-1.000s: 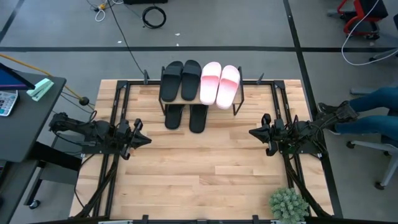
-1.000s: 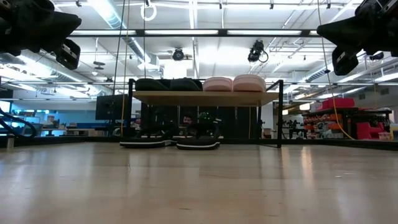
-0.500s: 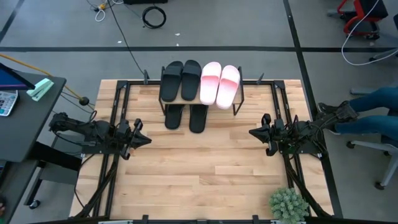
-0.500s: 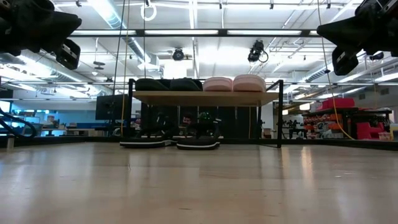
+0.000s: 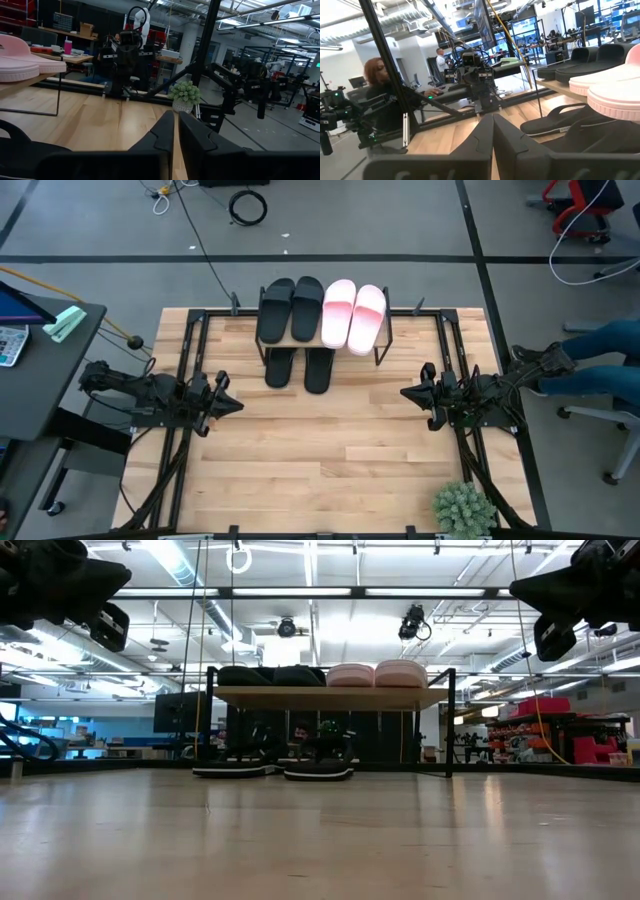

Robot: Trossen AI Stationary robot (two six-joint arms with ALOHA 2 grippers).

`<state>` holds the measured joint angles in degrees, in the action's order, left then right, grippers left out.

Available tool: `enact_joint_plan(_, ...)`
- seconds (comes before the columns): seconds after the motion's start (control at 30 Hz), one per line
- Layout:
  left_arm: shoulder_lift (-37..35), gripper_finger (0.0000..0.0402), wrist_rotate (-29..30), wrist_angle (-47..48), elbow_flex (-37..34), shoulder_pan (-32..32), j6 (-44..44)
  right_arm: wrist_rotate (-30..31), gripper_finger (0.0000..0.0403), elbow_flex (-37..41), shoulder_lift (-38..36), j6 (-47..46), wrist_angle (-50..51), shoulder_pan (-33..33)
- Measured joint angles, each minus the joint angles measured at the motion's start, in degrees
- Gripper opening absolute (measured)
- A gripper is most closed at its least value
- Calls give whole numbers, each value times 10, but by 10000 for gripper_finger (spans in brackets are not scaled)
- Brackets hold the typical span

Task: Pick and place slides into the shelf
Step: Return to Home Position

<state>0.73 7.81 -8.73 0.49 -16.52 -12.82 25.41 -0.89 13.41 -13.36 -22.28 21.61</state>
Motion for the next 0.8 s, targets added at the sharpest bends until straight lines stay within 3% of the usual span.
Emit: enact_joint_plan(0.8,0,36,0,0,0,0,0,0,13,0,0,0,0,0)
